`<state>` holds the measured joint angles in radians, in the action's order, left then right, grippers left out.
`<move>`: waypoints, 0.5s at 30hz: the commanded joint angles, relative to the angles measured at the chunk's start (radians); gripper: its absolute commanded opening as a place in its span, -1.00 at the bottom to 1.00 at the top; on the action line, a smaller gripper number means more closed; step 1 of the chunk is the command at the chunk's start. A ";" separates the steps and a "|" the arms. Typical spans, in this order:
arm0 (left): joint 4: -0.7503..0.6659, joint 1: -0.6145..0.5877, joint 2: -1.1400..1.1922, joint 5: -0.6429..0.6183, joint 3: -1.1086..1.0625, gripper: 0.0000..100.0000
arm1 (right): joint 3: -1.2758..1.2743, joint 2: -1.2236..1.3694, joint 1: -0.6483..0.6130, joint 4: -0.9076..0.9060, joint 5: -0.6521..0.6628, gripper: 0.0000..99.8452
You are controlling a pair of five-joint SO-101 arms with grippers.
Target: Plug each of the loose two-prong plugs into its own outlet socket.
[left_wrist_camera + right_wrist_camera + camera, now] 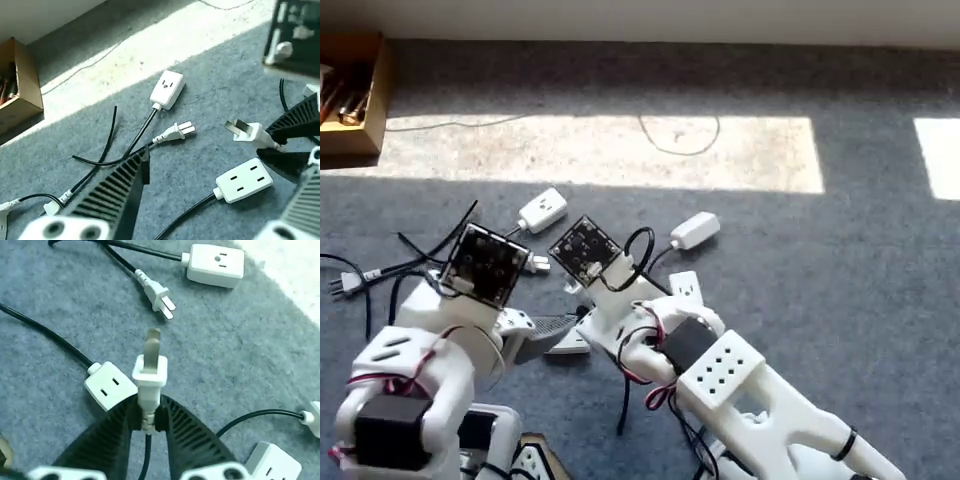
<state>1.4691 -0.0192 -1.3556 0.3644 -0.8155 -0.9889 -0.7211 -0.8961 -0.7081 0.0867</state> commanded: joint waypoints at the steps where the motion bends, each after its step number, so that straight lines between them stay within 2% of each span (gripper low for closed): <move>1: -0.163 0.002 -0.016 -0.003 -0.170 -0.14 | 0.002 -0.035 -0.077 -0.038 -0.035 -0.99; 7: -0.307 -0.054 -0.016 -0.003 -0.295 -0.14 | 0.028 -0.035 -0.134 -0.088 -0.034 -0.99; 15: -0.451 -0.151 -0.016 0.003 -0.438 -0.14 | 0.091 -0.127 -0.108 -0.202 0.003 -0.99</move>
<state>1.0687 -0.1419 -1.3648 0.3613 -1.2344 -0.9735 -0.7702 -1.0173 -0.8707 0.0652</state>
